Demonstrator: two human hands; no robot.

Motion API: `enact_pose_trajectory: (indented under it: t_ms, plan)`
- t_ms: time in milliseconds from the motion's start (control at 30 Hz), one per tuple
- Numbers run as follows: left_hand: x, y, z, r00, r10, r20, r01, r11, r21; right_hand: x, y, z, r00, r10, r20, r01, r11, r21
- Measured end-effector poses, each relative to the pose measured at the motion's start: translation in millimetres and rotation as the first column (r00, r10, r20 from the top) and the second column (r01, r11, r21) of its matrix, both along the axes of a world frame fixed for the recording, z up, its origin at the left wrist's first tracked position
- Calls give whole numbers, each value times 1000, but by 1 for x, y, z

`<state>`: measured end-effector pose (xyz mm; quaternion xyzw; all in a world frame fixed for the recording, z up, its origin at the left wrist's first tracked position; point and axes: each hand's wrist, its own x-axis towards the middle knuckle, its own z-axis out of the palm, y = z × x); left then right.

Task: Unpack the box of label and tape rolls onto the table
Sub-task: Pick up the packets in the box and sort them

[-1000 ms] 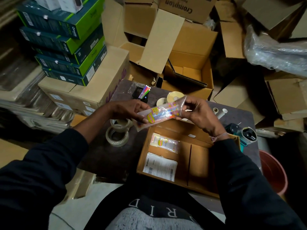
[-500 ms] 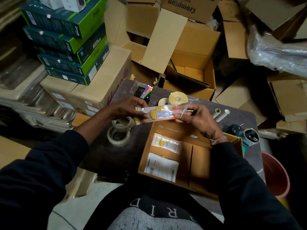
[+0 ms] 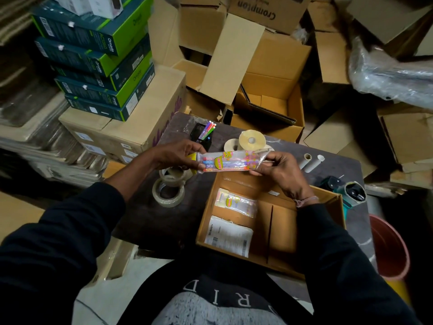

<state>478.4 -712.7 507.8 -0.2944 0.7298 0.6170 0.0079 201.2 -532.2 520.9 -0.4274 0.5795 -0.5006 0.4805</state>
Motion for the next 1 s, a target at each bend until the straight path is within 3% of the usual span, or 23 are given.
enact_pose_trajectory:
  t_ms: [267,500,733,867,1000]
  plan:
    - [4,5,0,999,40,-15,-40,999,-13,4,-2,0,999,-37,-38,37,999,-6]
    - [16,-1,-9,989,118,-91,-108,989,102,2,1,3,998,-63,17,63,998,-12]
    - [29,-6,-9,984,169,-63,-164,983,85,-4,-2,10,995,-98,6,98,995,-2]
    - [47,-15,-21,958,284,-49,-277,954,114,-11,-10,20,988,-117,-101,113,992,-50]
    - [64,-14,-32,872,476,-113,-456,875,163,-13,-27,25,955,-233,-186,224,972,-71]
